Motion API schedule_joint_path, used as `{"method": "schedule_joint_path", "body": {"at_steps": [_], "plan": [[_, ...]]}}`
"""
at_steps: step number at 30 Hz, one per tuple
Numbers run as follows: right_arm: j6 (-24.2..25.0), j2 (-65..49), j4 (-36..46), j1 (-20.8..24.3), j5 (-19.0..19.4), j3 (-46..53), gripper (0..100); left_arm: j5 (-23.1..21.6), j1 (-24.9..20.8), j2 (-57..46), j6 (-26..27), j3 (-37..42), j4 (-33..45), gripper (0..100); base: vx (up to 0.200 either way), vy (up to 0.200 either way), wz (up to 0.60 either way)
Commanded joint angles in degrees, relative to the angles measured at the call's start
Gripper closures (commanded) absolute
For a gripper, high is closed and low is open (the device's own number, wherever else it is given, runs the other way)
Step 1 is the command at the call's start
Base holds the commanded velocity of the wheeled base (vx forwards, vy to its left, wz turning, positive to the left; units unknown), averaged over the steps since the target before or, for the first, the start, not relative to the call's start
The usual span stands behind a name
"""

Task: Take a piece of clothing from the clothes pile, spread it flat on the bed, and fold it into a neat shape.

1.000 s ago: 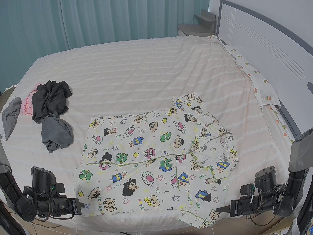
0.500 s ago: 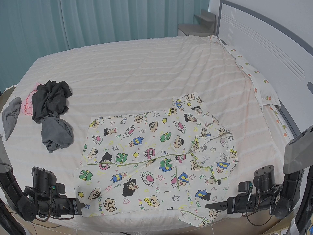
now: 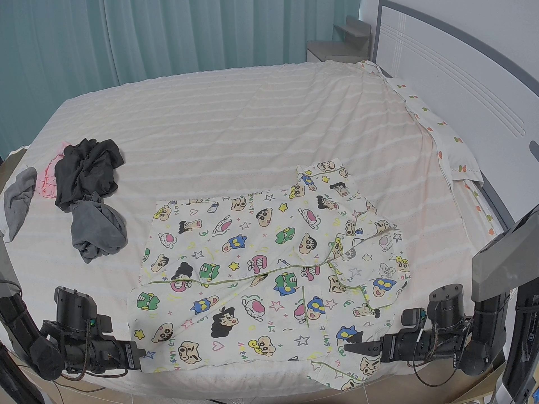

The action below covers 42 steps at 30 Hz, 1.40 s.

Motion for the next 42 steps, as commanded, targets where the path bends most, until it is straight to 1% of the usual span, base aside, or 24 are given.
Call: {"method": "schedule_joint_path", "body": {"at_steps": [1, 3, 9, 12, 13, 16, 23, 32, 38, 40, 42], "plan": [[0.27, 0.81, 0.03, 0.29, -0.89, -2.06, 0, 0.01, -0.01, -0.18, 0.05, 0.57, -0.01, 100, 0.0, 0.0, 0.0], [0.35, 0.72, 0.12, 0.38, -1.6, -3.2, 0, 0.01, -0.01, -0.18, 0.05, 0.57, -0.01, 100, 0.0, 0.0, 0.0], [0.35, 1.25, 0.64, 1.08, -1.86, -5.49, 0, 0.01, -0.1, -0.18, -0.04, 0.57, -0.01, 100, 0.0, 0.0, 0.0], [0.35, 2.83, 0.73, 1.7, -3.35, -6.19, 0, 0.01, -0.19, -0.18, 0.05, 0.57, -0.01, 100, 0.0, 0.0, 0.0], [0.35, 3.09, 0.73, 1.96, -4.23, -6.45, 100, 0.01, -0.1, -0.18, -0.04, 0.57, -0.01, 100, 0.0, 0.0, 0.0], [0.35, 3.27, 0.73, 2.23, -5.46, -6.54, 100, 0.01, -0.1, -0.18, -0.04, 0.57, -0.01, 100, 0.0, 0.0, 0.0], [0.35, 2.21, 0.64, 2.23, -5.55, -3.82, 100, 0.01, -0.1, -0.53, 0.05, 0.57, 0.17, 100, 0.0, 0.0, 0.0], [0.18, -0.51, 0.03, 2.32, -5.46, 2.6, 100, 0.45, -0.01, -0.53, 0.49, 0.57, 1.14, 100, 0.0, 0.0, 0.0], [0.27, -0.51, 0.64, 2.49, -5.02, 3.74, 100, 0.27, -0.01, -1.32, 0.67, 0.57, 4.48, 100, 0.0, 0.0, 0.0], [0.35, -0.69, 1.35, 3.19, -5.11, 3.74, 100, 0.27, -0.01, -1.5, 0.67, 0.57, 5.18, 100, 0.0, 0.0, 0.0], [0.35, -1.74, 3.81, 4.34, -5.2, 3.74, 100, 0.36, -0.01, -1.59, 0.67, 0.57, 6.15, 100, 0.0, 0.0, 0.0]]}}
